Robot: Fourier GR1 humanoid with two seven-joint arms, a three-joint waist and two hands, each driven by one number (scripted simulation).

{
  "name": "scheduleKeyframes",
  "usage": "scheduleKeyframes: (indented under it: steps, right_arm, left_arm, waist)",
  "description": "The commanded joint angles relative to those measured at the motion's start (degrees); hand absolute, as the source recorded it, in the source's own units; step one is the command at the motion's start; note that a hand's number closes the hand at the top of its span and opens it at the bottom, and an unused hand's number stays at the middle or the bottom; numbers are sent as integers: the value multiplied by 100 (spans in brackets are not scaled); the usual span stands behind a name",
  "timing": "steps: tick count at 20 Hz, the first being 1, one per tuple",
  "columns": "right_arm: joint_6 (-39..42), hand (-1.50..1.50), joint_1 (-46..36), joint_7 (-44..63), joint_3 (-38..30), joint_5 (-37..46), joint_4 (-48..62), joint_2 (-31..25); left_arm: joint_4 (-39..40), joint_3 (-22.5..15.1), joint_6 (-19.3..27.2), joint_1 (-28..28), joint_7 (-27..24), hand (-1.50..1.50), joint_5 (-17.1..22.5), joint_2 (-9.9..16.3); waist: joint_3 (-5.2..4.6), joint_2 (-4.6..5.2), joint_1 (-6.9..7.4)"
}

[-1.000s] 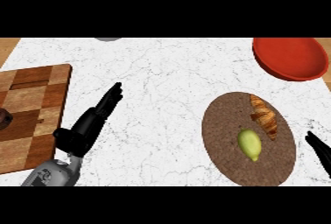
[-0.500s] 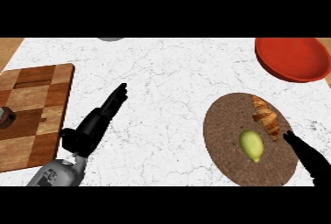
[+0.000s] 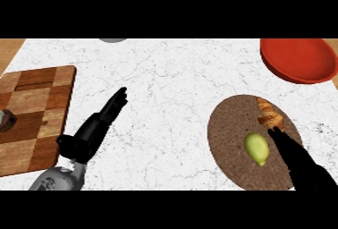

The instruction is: Pick the lemon from the placemat and place it in the bowl

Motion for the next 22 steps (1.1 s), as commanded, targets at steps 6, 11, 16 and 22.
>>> scheduleKeyframes:
  steps: [6,11,16,22]
  right_arm:
    - [-665,-150,-26,-372,186,1179,613,726]
    - [-1175,-150,144,-562,48,1665,914,886]
    - [-991,-150,-73,-414,61,1986,1200,1247]
    - [-1116,-150,-592,-1084,-644,1431,2371,1358]
  left_arm:
    - [-24,205,-120,-74,255,0,-365,-413]
    - [24,358,-277,56,108,0,-436,-511]
    - [-234,659,-660,273,272,0,-404,-390]
    - [134,720,-662,-56,148,0,-716,-775]
  waist:
    - [5,-1,-26]
    - [5,-1,-29]
    - [3,-2,-6]
    - [4,5,-8]
